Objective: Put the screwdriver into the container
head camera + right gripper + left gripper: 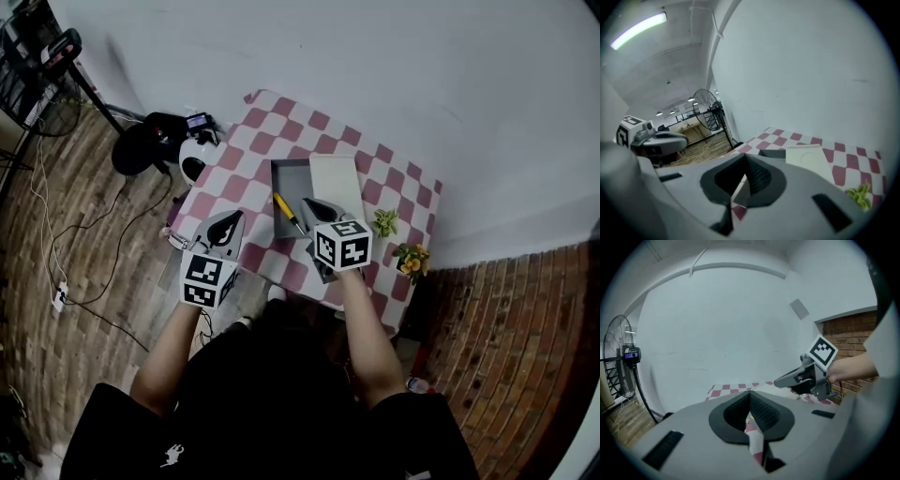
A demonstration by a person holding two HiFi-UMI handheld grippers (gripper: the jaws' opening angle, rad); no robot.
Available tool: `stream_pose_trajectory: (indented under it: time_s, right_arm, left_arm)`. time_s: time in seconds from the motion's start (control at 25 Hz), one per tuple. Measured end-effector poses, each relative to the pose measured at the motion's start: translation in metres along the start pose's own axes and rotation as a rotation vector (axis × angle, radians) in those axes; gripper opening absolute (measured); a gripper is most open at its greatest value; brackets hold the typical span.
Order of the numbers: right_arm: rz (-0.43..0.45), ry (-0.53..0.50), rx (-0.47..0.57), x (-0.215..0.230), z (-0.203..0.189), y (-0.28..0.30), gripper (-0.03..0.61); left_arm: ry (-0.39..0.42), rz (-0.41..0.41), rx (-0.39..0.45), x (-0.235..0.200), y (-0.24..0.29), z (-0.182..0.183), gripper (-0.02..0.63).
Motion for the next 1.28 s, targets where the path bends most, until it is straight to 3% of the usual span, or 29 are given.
stream_pose_trajectory:
  time_s: [0.2,0.48,0.68,1.28]
  right_arm:
    - [-0.049,-0.038,0.181,-0.031,0.001,-0.054,0.002]
    - [-0.192,-0.038,0.335,-0.074,-0.017,-0.120,0.002]
    - [-0.252,-0.025,0.382,-0.098,-0.034,-0.148,0.002]
    - [-0.253,-0.029,0.466,-0.112,-0.048,-0.201,0.002]
  left_arm:
    - [0.054,-0.019,0.063,0.002,-0.025,0.013,0.003]
    - [0.081,-0.077,0.144,0.009,-0.067,0.017,0.003]
    - [0.099,-0.109,0.171,0.013,-0.088,0.014,0.003]
    - [0.110,-0.058,0.232,0.031,-0.121,0.026,0.003]
Point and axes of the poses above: the fingertips, and each gripper's own axes: y forward along the fingers, x to its right, z out of its top, the point moved 8 cm from there along -y, backward along the fingers, and after that the axes turned 14 degrees about -x, right-handed, at the moved point
